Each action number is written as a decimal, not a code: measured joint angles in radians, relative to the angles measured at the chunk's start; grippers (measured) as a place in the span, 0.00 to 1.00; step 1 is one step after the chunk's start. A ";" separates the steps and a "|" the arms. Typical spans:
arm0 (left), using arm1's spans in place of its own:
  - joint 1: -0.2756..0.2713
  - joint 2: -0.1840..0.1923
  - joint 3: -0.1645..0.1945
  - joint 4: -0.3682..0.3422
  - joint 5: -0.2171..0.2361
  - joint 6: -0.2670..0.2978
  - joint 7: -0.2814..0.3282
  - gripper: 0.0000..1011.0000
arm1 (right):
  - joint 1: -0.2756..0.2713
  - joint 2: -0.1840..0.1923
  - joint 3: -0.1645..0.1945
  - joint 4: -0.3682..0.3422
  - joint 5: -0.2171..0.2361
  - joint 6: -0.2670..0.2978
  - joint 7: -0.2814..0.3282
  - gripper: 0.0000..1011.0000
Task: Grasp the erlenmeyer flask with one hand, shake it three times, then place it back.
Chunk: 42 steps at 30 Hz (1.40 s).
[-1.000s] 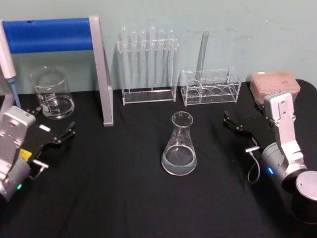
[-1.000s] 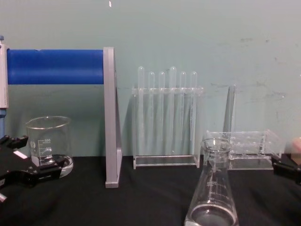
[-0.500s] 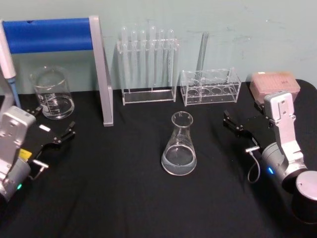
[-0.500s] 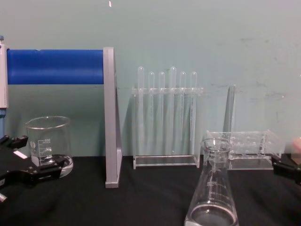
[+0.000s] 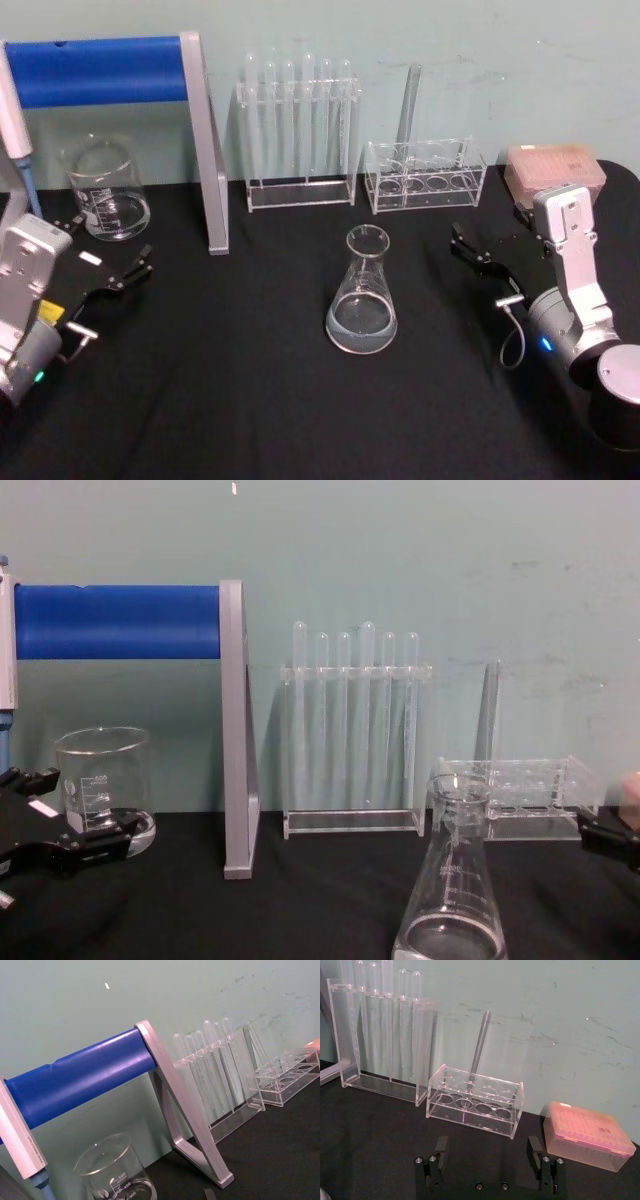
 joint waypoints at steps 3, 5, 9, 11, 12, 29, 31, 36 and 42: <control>0.000 0.000 0.000 0.000 0.000 0.000 0.000 0.99 | 0.000 0.000 0.000 0.000 0.000 0.000 0.000 0.99; 0.000 0.000 0.000 0.000 0.000 0.000 0.000 0.99 | 0.000 0.000 0.000 0.000 0.000 0.000 0.000 0.99; 0.000 0.000 0.000 0.000 0.000 0.000 0.000 0.99 | 0.000 0.000 0.000 0.000 0.000 0.000 0.000 0.99; 0.000 0.000 0.000 0.000 0.000 0.000 0.000 0.99 | 0.000 0.000 0.000 0.000 0.000 0.000 0.000 0.99; 0.000 0.000 0.000 0.000 0.000 0.000 0.000 0.99 | 0.000 0.000 0.000 0.000 0.000 0.000 0.000 0.99; 0.000 0.000 0.000 0.000 0.000 0.000 0.000 0.99 | 0.000 0.000 0.000 0.000 0.000 0.000 0.000 0.99; 0.000 0.000 0.000 0.000 0.000 0.000 0.000 0.99 | 0.000 0.000 0.000 0.000 0.000 0.000 0.000 0.99; 0.000 0.000 0.000 0.000 0.000 0.000 0.000 0.99 | 0.000 0.000 0.000 0.000 0.000 0.000 0.000 0.99; 0.000 0.000 0.000 0.000 0.000 0.000 0.000 0.99 | 0.000 0.000 0.000 0.000 0.000 0.000 0.000 0.99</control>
